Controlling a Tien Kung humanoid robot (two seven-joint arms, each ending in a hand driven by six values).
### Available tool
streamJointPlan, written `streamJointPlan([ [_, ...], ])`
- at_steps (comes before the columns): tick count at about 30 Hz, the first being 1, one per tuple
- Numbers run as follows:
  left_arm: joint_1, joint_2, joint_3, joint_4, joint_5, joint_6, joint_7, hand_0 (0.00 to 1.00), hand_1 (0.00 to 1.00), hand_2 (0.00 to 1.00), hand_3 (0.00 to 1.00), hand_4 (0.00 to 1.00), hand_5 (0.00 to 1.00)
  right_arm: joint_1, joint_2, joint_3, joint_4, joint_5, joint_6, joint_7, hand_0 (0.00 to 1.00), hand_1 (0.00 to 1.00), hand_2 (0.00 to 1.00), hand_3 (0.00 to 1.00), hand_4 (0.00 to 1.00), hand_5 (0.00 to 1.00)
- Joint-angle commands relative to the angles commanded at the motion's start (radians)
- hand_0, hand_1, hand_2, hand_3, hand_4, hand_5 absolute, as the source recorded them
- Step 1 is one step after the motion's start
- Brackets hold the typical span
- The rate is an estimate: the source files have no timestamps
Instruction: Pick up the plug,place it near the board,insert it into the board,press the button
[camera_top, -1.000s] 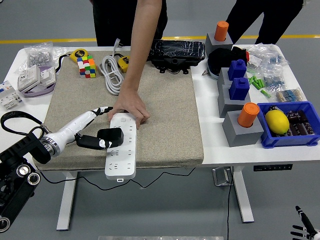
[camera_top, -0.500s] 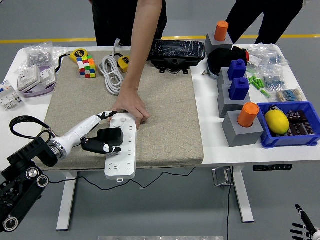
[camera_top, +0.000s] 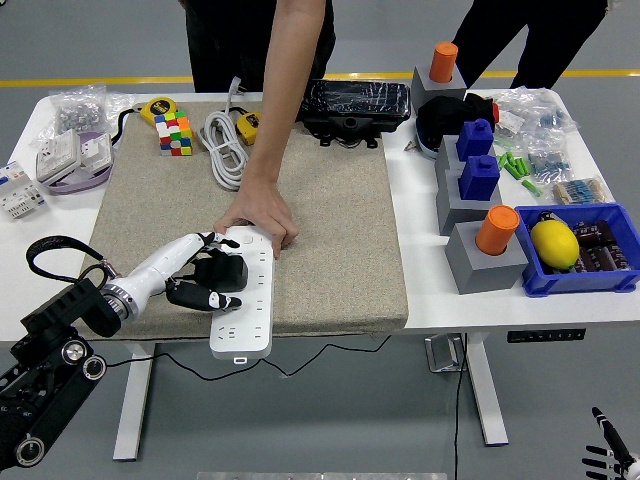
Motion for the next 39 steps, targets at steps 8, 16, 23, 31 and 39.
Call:
streamJointPlan([
  [8, 0.004, -0.004, 0.014, 0.002, 0.016, 0.022, 0.000, 0.315, 0.356, 0.502, 0.569, 0.998, 0.169, 0.001, 0.000, -0.004, 0.000, 0.002, 0.000, 0.000, 0.852, 0.750, 0.703, 0.762, 0.998, 0.998],
  [16, 0.011, -0.012, 0.031, 0.001, 0.051, 0.057, 0.005, 0.290, 0.312, 0.485, 0.555, 0.998, 0.160, 0.000, -0.004, -0.001, 0.000, 0.000, -0.001, 0.000, 0.852, 0.750, 0.703, 0.762, 0.998, 0.998],
  [23, 0.013, -0.016, 0.040, 0.002, 0.052, 0.091, 0.008, 0.274, 0.256, 0.465, 0.550, 0.998, 0.183, 0.000, -0.005, -0.003, 0.000, 0.000, -0.001, -0.001, 0.852, 0.750, 0.703, 0.762, 0.998, 0.998],
  [31, 0.009, -0.018, 0.042, 0.006, 0.039, 0.122, 0.005, 0.252, 0.219, 0.445, 0.546, 0.998, 0.232, 0.002, -0.005, -0.006, 0.000, 0.003, -0.001, -0.002, 0.852, 0.750, 0.704, 0.762, 0.998, 0.998],
  [39, 0.009, -0.022, 0.041, 0.010, 0.053, 0.150, 0.002, 0.222, 0.153, 0.380, 0.534, 0.998, 0.230, 0.004, -0.009, -0.010, 0.000, 0.007, 0.000, 0.000, 0.852, 0.751, 0.703, 0.762, 0.998, 0.998],
])
